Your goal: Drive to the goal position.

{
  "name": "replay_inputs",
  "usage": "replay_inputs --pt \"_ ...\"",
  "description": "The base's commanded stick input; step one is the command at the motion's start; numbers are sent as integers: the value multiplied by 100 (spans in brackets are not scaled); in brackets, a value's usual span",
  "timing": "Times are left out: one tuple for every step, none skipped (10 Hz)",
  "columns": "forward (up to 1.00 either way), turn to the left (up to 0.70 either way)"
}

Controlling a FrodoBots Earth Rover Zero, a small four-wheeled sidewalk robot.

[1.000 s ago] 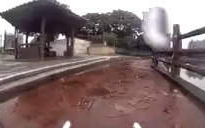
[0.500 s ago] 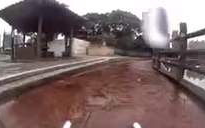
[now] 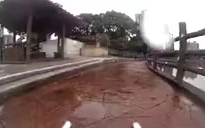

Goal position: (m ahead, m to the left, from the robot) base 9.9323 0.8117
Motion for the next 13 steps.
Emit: replay_inputs --pt "50 0" --pt "50 -23" --pt "50 -50" --pt "50 -50" --pt "50 -50" --pt "50 -31" --pt "50 3" --pt "50 0" --pt "50 0" --pt "50 0" --pt "50 0" --pt "50 0" --pt "50 0"
